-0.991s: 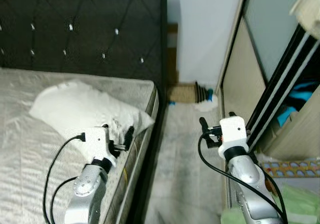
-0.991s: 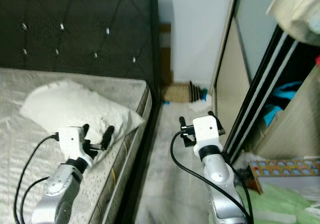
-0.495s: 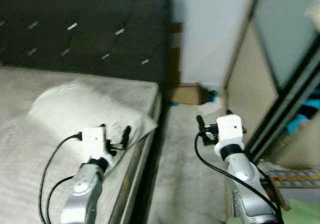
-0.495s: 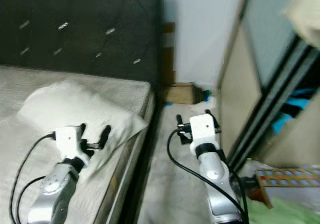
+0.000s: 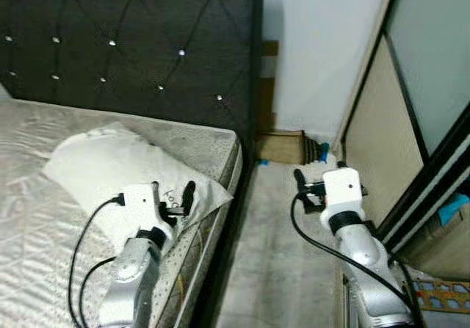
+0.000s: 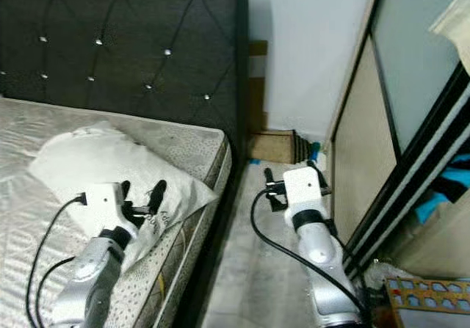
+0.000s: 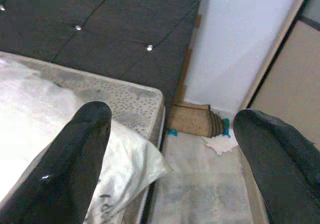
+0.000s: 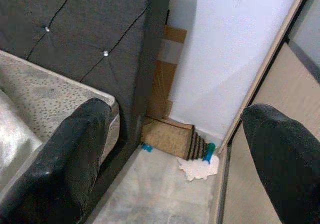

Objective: Clean up the room

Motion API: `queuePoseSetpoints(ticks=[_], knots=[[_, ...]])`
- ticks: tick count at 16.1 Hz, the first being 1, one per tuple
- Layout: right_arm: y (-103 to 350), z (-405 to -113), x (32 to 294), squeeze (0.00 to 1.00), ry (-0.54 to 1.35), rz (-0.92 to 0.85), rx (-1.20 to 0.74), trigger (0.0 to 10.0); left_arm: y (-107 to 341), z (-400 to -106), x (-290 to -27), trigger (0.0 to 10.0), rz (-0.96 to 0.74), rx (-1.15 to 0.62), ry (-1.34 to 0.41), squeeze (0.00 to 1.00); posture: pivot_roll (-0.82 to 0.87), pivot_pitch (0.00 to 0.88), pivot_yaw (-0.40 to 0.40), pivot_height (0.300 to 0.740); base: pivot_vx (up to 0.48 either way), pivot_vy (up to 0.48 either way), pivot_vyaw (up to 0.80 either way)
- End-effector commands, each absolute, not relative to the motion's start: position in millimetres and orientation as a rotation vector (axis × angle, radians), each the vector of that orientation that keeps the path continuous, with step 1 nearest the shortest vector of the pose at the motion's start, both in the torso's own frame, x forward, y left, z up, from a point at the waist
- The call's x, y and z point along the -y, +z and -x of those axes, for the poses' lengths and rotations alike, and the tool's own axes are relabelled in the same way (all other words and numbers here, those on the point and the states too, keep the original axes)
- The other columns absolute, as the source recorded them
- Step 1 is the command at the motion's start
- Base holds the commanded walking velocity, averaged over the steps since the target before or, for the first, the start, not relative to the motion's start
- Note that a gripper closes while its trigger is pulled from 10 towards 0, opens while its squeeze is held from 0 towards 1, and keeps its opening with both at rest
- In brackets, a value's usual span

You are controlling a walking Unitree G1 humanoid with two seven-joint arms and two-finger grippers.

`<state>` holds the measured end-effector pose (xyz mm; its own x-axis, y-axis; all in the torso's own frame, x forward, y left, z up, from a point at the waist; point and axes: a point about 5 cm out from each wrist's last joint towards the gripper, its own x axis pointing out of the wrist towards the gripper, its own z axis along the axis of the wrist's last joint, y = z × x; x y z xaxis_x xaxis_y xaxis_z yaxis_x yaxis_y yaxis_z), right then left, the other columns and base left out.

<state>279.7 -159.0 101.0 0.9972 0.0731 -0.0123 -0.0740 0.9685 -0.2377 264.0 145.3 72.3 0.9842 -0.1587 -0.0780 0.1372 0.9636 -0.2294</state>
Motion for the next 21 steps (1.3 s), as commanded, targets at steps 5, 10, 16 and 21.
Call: queuePoseSetpoints(ticks=[5,10,16,21], knots=[[104.6,-282.0,159.1,0.00,0.082,0.240,0.012,10.0,72.5,-266.2,-144.3,10.0,0.229,-0.106,-0.150,0.00,-0.17,0.000,0.056,0.740,0.000,0.268,0.00],[104.2,-281.3,158.9,0.00,0.087,0.246,0.010,10.0,72.3,-265.9,-143.4,10.0,0.226,-0.105,-0.153,0.00,-0.17,0.000,0.054,0.740,0.000,0.000,0.00],[103.9,-280.7,159.2,0.00,0.092,0.251,0.009,10.0,71.8,-264.1,-143.3,10.0,0.223,-0.093,-0.169,0.00,-0.17,0.000,0.050,0.740,0.000,0.000,0.00],[102.6,-280.6,158.3,0.00,0.092,0.248,0.001,10.0,72.4,-262.4,-143.7,10.0,0.211,-0.084,-0.184,0.00,-0.16,0.000,0.050,0.740,0.000,0.000,-0.16]])
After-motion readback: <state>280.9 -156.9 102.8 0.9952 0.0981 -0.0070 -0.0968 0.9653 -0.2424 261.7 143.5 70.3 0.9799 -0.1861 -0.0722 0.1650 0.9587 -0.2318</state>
